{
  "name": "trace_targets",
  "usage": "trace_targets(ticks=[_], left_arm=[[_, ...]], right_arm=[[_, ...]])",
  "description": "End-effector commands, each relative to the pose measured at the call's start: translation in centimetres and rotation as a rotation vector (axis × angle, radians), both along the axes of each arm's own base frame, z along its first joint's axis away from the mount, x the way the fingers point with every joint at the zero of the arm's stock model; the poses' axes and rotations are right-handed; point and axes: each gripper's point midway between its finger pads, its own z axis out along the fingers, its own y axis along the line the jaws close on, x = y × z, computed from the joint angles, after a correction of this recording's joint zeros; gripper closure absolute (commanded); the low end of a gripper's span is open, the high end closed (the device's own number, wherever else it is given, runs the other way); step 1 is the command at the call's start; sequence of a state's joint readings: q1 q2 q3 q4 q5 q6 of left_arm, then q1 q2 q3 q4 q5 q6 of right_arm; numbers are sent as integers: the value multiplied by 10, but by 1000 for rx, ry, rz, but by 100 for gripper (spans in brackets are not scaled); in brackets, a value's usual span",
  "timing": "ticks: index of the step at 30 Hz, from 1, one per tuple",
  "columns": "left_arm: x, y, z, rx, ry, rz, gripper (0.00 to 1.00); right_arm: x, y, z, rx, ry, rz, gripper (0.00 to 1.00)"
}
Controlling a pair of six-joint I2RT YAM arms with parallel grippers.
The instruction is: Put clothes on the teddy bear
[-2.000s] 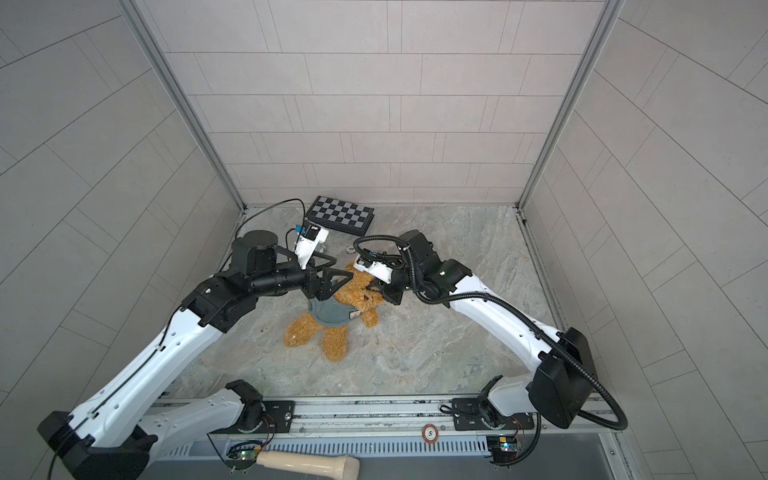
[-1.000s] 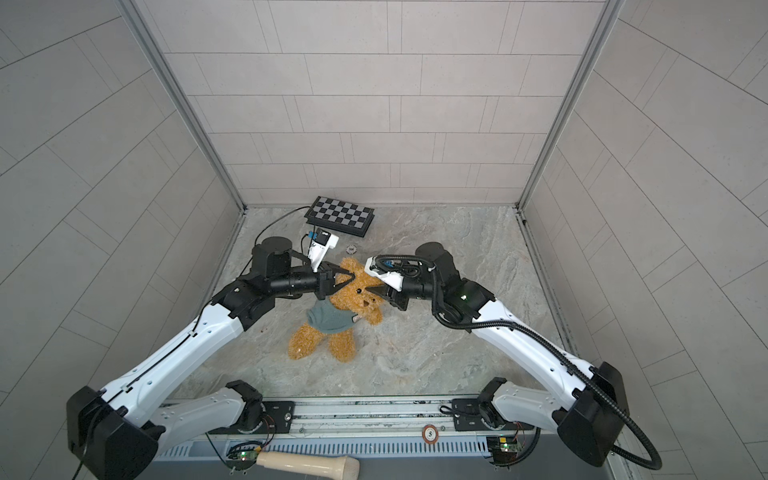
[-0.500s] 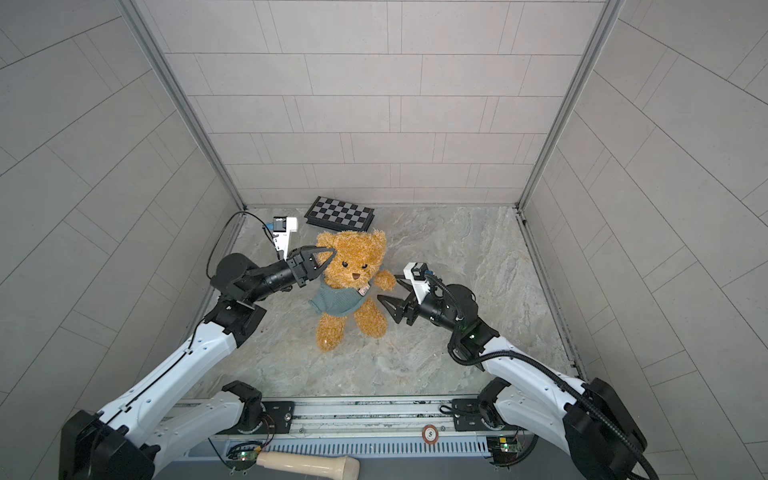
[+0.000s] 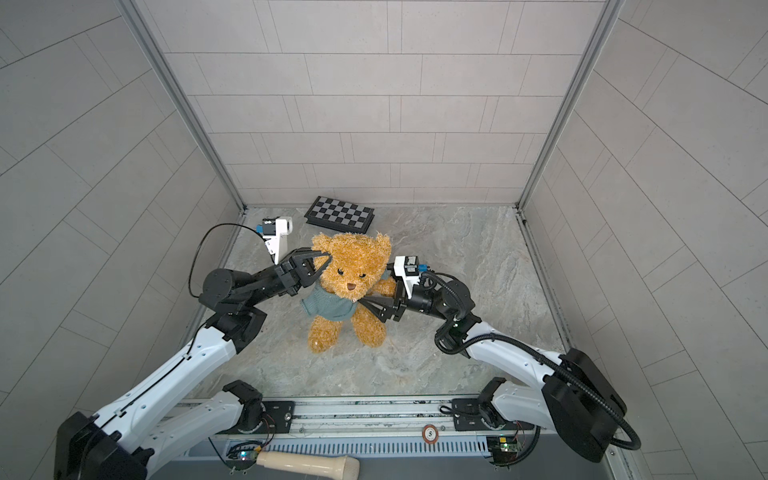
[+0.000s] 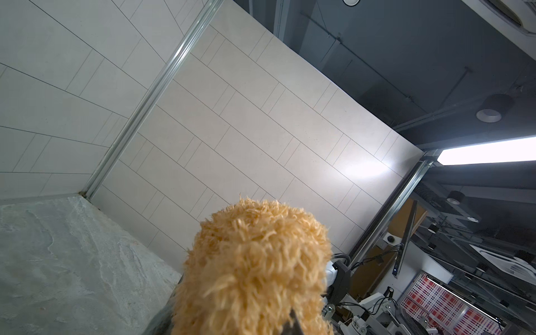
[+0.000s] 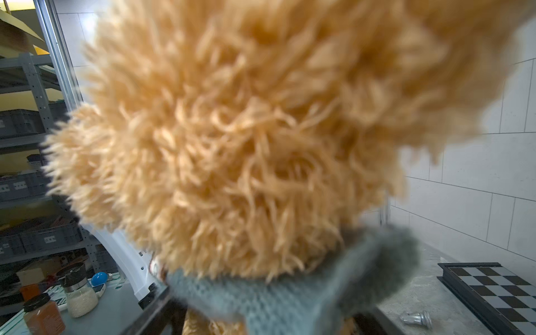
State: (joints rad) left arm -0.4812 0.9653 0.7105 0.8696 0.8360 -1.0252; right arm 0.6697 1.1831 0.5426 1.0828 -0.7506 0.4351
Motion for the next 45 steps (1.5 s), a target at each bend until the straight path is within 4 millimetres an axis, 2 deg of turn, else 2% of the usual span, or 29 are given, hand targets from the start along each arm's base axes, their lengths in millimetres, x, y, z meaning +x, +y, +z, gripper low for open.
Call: trace_targets(ticks=[1, 4, 7, 10, 11, 12, 13, 14, 16, 20, 23, 26, 28, 30, 35, 38, 42, 43, 44, 45], left_arm=[[-8, 3, 12, -50, -44, -6, 100], [-5, 3, 8, -25, -39, 19, 100], [6, 0, -7, 68, 1, 76, 100], [22, 5, -40, 240, 64, 197, 100], [28, 11, -52, 322, 76, 252, 77], [30, 19, -66, 432, 78, 301, 37], [31, 30, -77, 560, 67, 362, 7], [32, 43, -85, 690, 50, 427, 0], [26, 60, -85, 831, 4, 465, 0], [10, 53, -76, 921, -45, 355, 0], [1, 42, -76, 1002, -92, 277, 0], [0, 51, -69, 1081, -143, 305, 1], [-3, 53, -59, 1054, -172, 324, 1], [-5, 43, -57, 1016, -168, 280, 1], [2, 12, -65, 893, -128, 176, 1], [3, 1, -68, 845, -117, 139, 2], [6, -13, -88, 868, -83, 80, 2], [6, -15, -92, 882, -79, 74, 8], [7, -17, -96, 887, -74, 70, 26], [8, -17, -97, 883, -69, 72, 38]], right_arm=[[-9, -4, 27, 70, -87, 14, 33], [-7, -9, 29, 59, -106, -26, 71], [-3, -16, 26, 17, -119, -90, 100], [0, -20, 23, -59, -122, -145, 100], [3, -20, 21, -101, -118, -165, 100], [9, -21, 19, -168, -122, -205, 100], [14, -21, 13, -244, -125, -235, 100], [19, -22, 2, -342, -120, -263, 100], [24, -24, -12, -494, -140, -300, 100], [27, -27, -34, -766, -211, -342, 100], [27, -28, -38, -848, -234, -322, 100], [29, -30, -42, -914, -236, -309, 100], [25, -27, -42, -931, -244, -274, 100], [19, -21, -39, -905, -259, -227, 100], [13, -6, -37, -917, -284, -158, 100], [12, -1, -38, -915, -283, -138, 100], [11, 4, -38, -886, -282, -131, 100], [11, 4, -38, -886, -283, -130, 100], [11, 4, -38, -882, -285, -130, 100], [10, 5, -37, -874, -289, -128, 100]])
